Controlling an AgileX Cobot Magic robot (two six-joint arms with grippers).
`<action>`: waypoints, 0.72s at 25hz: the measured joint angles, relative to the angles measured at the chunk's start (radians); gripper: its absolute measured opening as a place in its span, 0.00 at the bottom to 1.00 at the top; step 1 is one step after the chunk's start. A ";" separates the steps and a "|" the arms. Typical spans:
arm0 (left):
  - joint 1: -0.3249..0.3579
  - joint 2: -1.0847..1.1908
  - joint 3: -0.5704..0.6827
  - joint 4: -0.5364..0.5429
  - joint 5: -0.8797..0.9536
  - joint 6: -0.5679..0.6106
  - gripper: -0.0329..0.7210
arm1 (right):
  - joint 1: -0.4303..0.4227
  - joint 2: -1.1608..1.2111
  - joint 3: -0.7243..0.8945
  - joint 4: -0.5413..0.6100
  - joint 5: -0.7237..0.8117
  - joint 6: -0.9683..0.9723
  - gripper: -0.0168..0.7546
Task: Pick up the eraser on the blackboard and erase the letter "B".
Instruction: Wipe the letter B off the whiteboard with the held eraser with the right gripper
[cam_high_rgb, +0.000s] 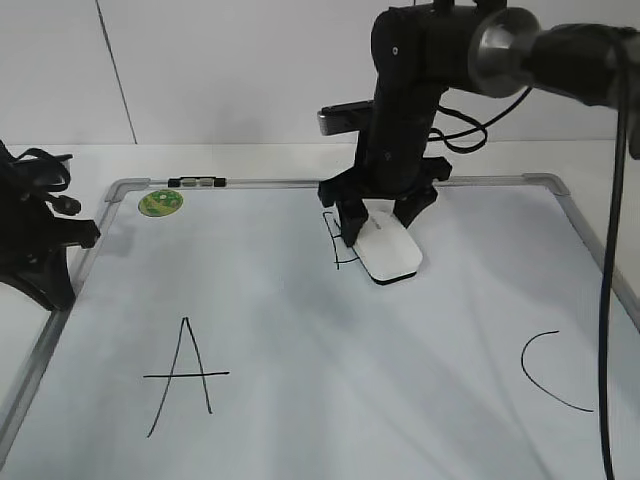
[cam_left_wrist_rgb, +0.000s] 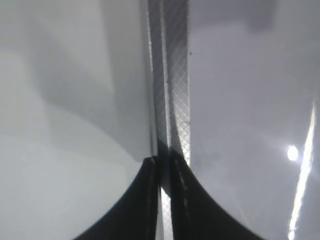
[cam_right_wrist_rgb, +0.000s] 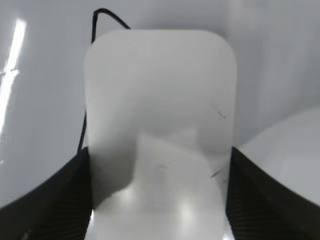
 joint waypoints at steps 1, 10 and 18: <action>0.000 0.000 0.000 0.000 0.000 0.000 0.07 | 0.000 0.004 -0.005 0.000 0.000 0.000 0.76; 0.000 0.000 0.000 0.000 -0.002 0.000 0.07 | 0.000 0.066 -0.105 0.008 0.081 -0.001 0.76; 0.000 0.000 0.000 0.006 0.002 0.000 0.07 | 0.073 0.076 -0.113 -0.033 0.055 -0.004 0.76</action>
